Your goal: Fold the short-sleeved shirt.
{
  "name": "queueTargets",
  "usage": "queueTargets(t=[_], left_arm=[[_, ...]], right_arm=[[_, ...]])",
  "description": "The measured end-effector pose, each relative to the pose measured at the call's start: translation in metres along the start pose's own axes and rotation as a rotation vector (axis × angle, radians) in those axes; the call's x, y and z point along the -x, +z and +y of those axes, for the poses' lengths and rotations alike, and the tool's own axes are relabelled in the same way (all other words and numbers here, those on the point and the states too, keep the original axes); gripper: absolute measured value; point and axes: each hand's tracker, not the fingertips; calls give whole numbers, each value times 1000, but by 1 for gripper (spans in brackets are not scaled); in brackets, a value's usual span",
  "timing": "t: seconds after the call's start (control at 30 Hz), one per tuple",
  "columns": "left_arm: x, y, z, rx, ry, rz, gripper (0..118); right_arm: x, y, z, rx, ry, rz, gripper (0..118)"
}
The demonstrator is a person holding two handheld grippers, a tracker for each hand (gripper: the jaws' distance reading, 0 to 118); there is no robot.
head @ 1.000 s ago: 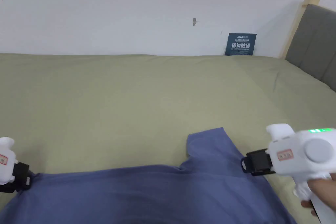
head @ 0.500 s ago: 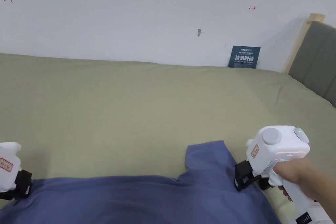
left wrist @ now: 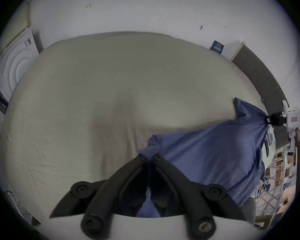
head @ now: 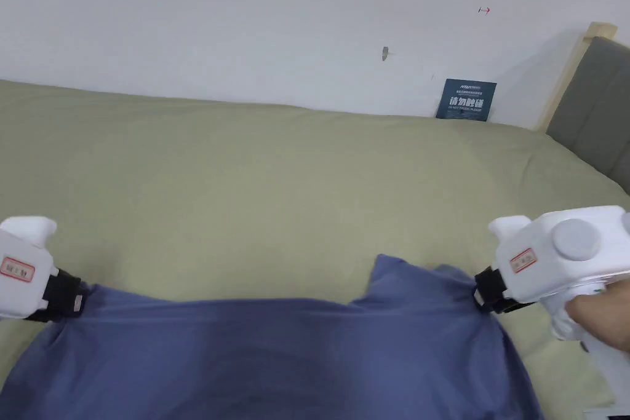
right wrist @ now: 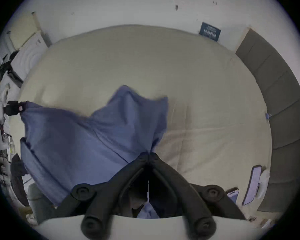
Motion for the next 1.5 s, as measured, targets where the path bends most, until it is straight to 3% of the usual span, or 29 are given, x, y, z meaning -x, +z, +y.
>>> queueTargets(t=[0.13, 0.4, 0.5, 0.77, 0.87, 0.9, 0.93, 0.97, 1.0, 1.03, 1.07, 1.1, 1.2, 1.27, 1.37, 1.43, 1.47, 1.5], left_arm=[[-1, 47, -22, -48, -41, -26, 1], [25, 99, -95, -100, -30, -64, 1], [26, 105, -134, -75, -2, -61, 1], [43, 59, -221, 70, 109, -60, 1], [54, 46, -239, 42, 179, -86, 1], [58, 45, -241, 8, 210, -111, 5], [61, 45, -242, -23, 233, -128, 15], [54, 53, -244, -51, 259, -140, 15], [56, 55, -246, -82, 294, -143, 22], [57, 57, -248, -104, 317, -148, 41], [58, 60, -249, -115, 341, -149, 85], [53, 69, -246, -109, 363, -188, 101], [40, 104, -237, -191, 317, -175, 100], [22, 127, -224, -260, 238, -152, 100], [-23, 143, -200, -312, 111, -192, 100], [-60, 141, -188, -294, 87, -154, 100], [-75, 131, -184, -283, 88, -88, 95], [-92, 123, -182, -271, 100, 29, 82]], right_arm=[[19, 64, -37, -79, 34, 1, 0], [6, 131, -127, -87, -35, 90, 0], [1, 128, -170, -61, -112, 118, 0], [10, 62, -260, 55, -197, 110, 0], [9, 51, -272, 5, -221, 104, 2], [6, 49, -273, -25, -258, 116, 8], [3, 49, -274, -43, -291, 134, 31], [-4, 49, -274, -41, -332, 146, 31], [-10, 49, -274, -49, -359, 141, 42], [-13, 51, -273, -38, -372, 123, 65], [-16, 59, -274, -49, -380, 122, 76], [-20, 68, -273, -80, -404, 142, 76], [-5, 110, -270, -175, -508, 167, 76], [13, 134, -260, -232, -459, 134, 76], [57, 150, -230, -263, -292, 43, 76], [91, 145, -216, -257, -221, -40, 74], [108, 141, -211, -252, -188, -87, 74], [127, 135, -207, -251, -172, -131, 71]])
